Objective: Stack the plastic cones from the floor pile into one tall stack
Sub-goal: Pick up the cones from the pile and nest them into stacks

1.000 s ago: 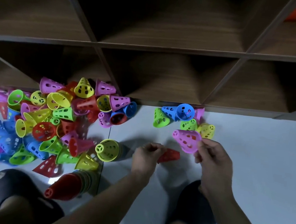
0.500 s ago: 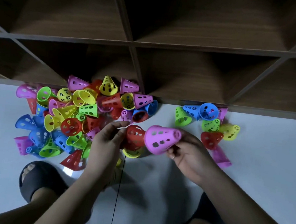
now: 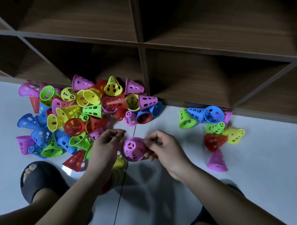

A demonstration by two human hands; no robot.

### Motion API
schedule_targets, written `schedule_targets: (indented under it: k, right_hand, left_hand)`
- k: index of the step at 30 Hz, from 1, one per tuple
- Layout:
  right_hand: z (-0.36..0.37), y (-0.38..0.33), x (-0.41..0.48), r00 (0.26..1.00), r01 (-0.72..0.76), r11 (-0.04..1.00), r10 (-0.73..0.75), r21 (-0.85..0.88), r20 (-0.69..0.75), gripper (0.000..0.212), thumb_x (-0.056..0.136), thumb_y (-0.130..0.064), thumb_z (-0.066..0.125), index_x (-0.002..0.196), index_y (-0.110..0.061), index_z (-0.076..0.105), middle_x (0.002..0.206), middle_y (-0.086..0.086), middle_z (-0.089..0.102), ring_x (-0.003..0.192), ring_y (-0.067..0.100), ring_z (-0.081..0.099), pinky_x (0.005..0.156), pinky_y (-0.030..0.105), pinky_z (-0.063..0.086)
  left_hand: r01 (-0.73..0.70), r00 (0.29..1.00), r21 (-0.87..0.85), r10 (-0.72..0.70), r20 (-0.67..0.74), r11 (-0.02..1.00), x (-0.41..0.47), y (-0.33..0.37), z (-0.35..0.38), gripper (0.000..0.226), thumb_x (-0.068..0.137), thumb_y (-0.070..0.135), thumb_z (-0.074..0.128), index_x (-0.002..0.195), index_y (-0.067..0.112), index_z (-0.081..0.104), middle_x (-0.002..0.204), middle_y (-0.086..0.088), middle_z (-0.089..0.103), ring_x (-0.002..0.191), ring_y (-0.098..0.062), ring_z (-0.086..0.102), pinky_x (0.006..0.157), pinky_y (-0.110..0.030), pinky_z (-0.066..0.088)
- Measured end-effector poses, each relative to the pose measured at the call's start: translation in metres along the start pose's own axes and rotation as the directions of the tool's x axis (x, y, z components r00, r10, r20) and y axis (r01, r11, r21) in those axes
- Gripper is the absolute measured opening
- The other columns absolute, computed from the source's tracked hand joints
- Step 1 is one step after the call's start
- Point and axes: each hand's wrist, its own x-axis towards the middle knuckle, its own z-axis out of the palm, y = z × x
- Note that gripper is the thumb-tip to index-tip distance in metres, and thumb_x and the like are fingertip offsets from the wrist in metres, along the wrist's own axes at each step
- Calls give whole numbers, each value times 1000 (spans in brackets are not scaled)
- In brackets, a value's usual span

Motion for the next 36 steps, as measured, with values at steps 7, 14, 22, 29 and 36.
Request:
schedule_targets:
  k: [7, 14, 22, 29, 36]
  right_hand:
    - [-33, 19, -6, 996, -14, 999, 10, -40, -84, 7, 102, -10, 64, 106, -6, 67, 89, 17, 70, 72, 21, 71, 62, 30, 57]
    - [-99, 63, -30, 894, -42, 992, -14, -115, -448, 10, 98, -3, 67, 93, -12, 69, 78, 4, 73, 64, 22, 71, 53, 33, 56]
    - [-154, 95, -80, 747, -160, 966, -15, -201, -664, 23, 96, -23, 66, 111, -40, 70, 90, -7, 78, 69, 15, 76, 72, 45, 64]
    - [-159, 92, -78, 742, -153, 984, 57, -86, -668, 25, 98, -13, 61, 102, -32, 77, 82, -4, 80, 75, 16, 78, 78, 52, 63]
    - [-157, 101, -75, 847, -214, 945, 54, -247, -528, 12, 96, -25, 67, 86, -27, 73, 75, -2, 76, 73, 23, 70, 73, 50, 56]
  left_hand:
    - [-97, 991, 38, 93, 94, 995, 12, 43, 16, 15, 105, 18, 62, 105, 21, 76, 104, 3, 79, 101, -18, 71, 81, -35, 54]
    - [-237, 932, 156, 179, 314, 959, 9, 71, 91, 16, 104, 8, 59, 109, 13, 74, 98, 0, 78, 77, 3, 69, 64, -12, 48]
    - [78, 887, 128, -127, 445, 989, 2, 34, 184, 24, 103, 16, 61, 124, 28, 65, 107, -10, 79, 83, -18, 74, 65, -26, 47]
    - [236, 919, -2, -223, 326, 972, 36, 0, 220, 35, 104, 17, 60, 133, 35, 63, 112, -5, 79, 88, -19, 73, 66, -28, 49]
    - [249, 956, -120, -224, 191, 961, 50, -19, 219, 14, 97, 24, 76, 110, 22, 75, 104, -1, 80, 87, -14, 79, 68, -28, 53]
